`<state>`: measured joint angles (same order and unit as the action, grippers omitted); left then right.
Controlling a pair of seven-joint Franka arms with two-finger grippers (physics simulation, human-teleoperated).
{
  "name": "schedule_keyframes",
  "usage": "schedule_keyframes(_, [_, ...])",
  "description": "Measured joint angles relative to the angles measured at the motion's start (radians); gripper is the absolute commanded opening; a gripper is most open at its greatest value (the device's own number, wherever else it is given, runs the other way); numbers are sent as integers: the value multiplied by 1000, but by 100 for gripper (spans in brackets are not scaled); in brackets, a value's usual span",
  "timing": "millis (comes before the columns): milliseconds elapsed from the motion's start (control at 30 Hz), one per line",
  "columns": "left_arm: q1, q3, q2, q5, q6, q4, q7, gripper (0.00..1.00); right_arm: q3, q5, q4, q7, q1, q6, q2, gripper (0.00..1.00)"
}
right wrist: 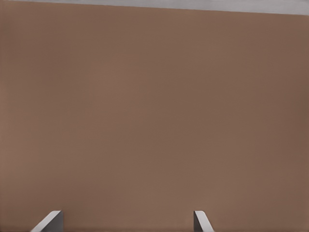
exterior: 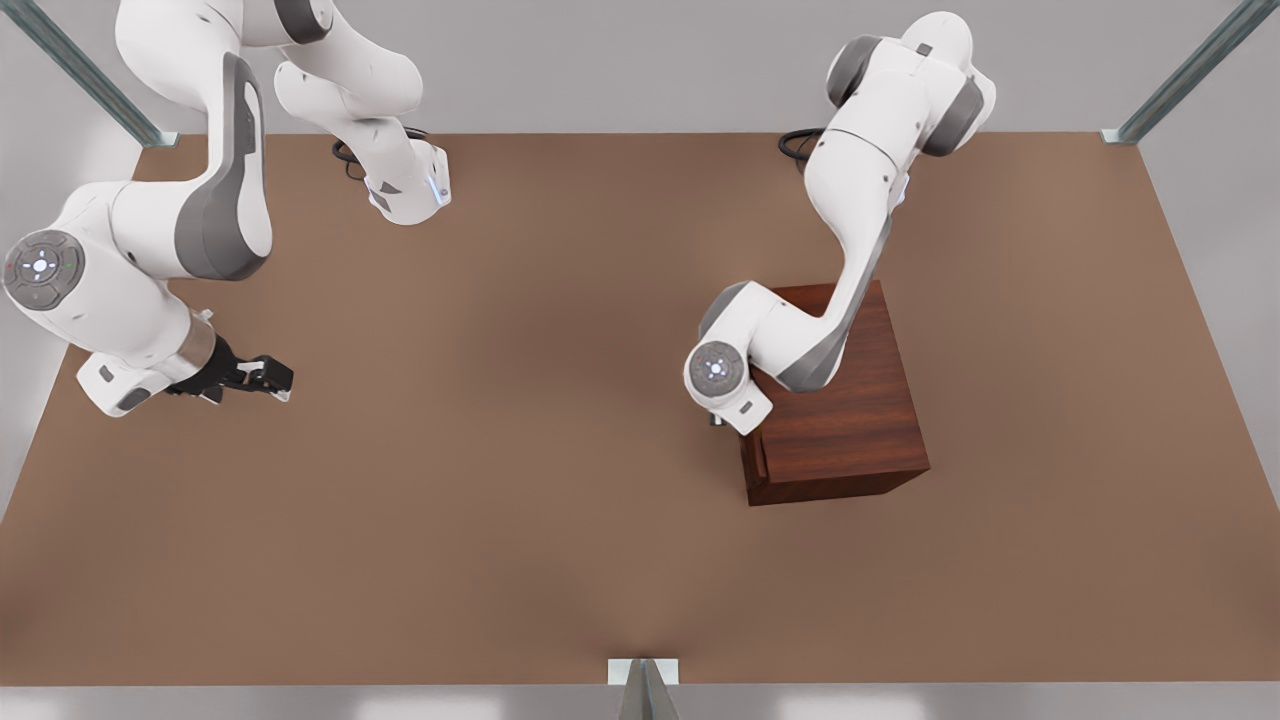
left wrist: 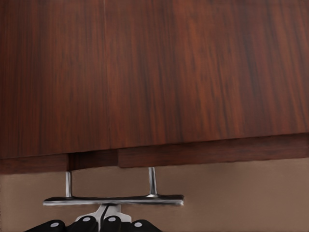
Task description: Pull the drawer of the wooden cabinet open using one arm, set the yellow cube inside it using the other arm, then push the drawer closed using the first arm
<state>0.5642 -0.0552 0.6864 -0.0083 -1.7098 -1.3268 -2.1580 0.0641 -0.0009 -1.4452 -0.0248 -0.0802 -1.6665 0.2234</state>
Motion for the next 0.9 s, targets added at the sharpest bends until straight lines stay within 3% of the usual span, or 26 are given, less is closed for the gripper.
schedule_keyframes(300, [-1,-3,1,4,46,10,62,21,0,0,0,-17,2,-1,0,100])
schedule_keyframes(333, [0,-5,1,-5,42,27,64,49,0,0,0,-18,2,-1,0,100])
schedule_keyframes(367, [-1,-7,1,-15,35,64,65,100,0,0,0,-19,1,-1,0,100])
schedule_keyframes(500, [-119,-9,-35,-28,2,173,119,100,0,0,0,-21,0,-1,0,100])
schedule_keyframes(667, [-338,19,-206,-38,49,183,457,100,0,2,0,-24,1,-1,0,100])
schedule_keyframes(800, [-399,16,-391,-27,146,133,757,100,0,3,0,-27,3,-1,0,100])
schedule_keyframes(900, [-386,2,-418,6,188,110,960,100,0,3,0,-29,4,-1,0,100])
